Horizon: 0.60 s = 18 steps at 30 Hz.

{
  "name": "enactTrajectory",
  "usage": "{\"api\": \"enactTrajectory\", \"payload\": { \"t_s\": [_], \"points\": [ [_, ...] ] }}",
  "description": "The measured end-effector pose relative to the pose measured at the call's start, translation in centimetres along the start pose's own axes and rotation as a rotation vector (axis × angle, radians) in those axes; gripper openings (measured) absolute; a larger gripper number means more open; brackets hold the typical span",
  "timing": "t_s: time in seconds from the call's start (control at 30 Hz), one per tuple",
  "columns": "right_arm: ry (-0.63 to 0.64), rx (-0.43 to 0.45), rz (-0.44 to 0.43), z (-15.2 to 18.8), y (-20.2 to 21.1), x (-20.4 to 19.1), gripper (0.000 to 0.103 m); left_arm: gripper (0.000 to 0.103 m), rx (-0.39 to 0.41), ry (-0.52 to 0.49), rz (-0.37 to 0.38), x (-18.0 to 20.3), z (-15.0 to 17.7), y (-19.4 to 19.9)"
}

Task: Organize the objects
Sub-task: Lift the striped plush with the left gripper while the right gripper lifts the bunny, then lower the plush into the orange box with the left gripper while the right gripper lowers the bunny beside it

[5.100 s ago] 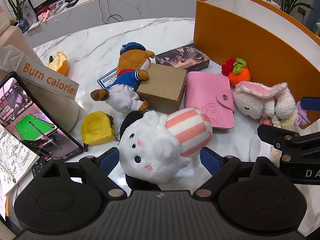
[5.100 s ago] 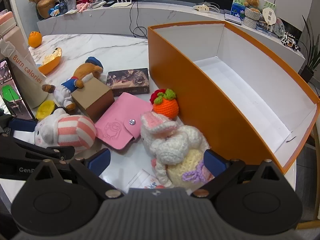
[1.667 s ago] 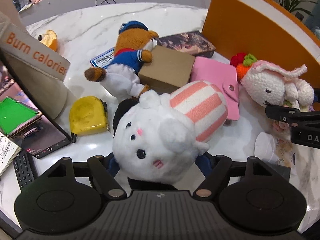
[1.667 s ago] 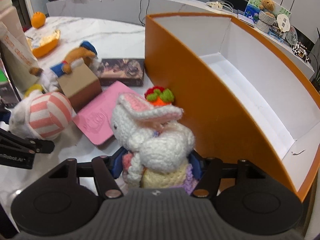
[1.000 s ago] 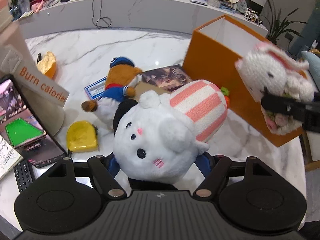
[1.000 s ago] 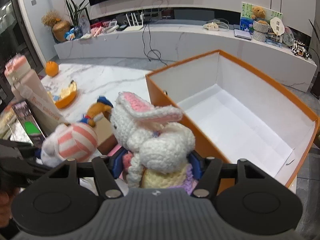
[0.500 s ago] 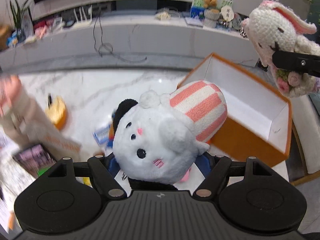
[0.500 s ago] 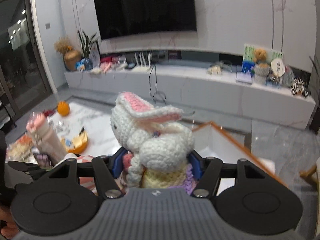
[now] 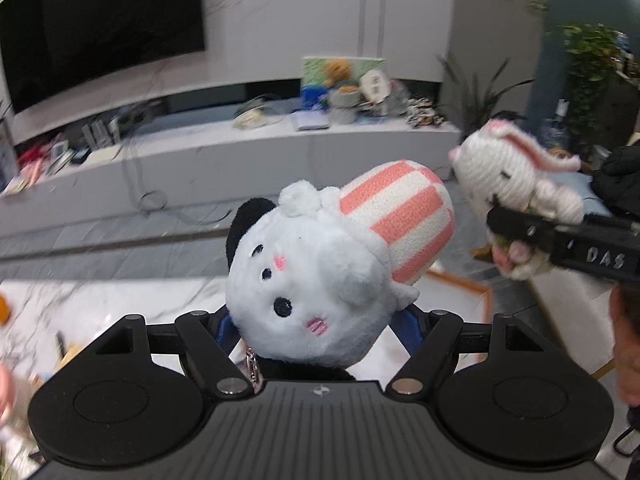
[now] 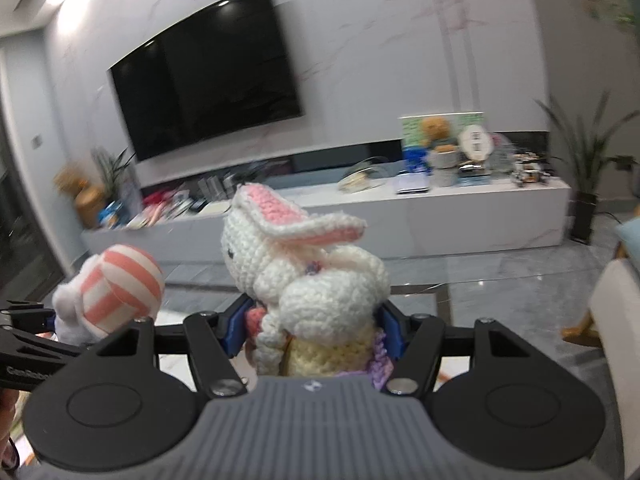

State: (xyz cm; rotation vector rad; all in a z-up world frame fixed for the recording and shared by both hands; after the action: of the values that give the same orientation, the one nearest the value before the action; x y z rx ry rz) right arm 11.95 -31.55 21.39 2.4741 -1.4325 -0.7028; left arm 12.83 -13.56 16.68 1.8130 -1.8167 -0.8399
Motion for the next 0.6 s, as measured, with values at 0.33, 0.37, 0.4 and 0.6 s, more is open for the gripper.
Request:
{"api": "enactTrajectory", "payload": {
  "t_s": [0.33, 0.37, 0.4, 0.6],
  "points": [
    [-0.106, 0.021, 0.110, 0.3, 0.3, 5.6, 0.066, 0.087, -0.057, 0.002, 0.115, 5.1, -2.0, -5.3],
    [-0.114, 0.021, 0.119, 0.4, 0.3, 5.8, 0.066, 0.087, -0.066, 0.013, 0.120, 5.1, -2.1, -5.8],
    [-0.123, 0.020, 0.128, 0.7, 0.1, 6.1, 0.066, 0.087, -0.074, 0.020, 0.122, 5.1, -2.3, -6.0],
    [-0.153, -0.040, 0.163, 2.4, -2.4, 7.4, 0.066, 0.087, -0.116, 0.005, 0.079, 4.7, -2.0, -7.6]
  ]
}}
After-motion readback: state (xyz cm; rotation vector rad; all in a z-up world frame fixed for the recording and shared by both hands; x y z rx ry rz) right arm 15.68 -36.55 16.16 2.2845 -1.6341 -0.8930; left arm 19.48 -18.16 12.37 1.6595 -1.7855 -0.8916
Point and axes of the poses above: each gripper's, at about its wrist camera, not at the fingertips, and y roughly against the way its jaws point, x to its right, z to its underside, the point moved 6 cm from there along -y, roughly the way its jaws point, and after that the axes turned 9 degrees about -z, right-handed, at the moved point
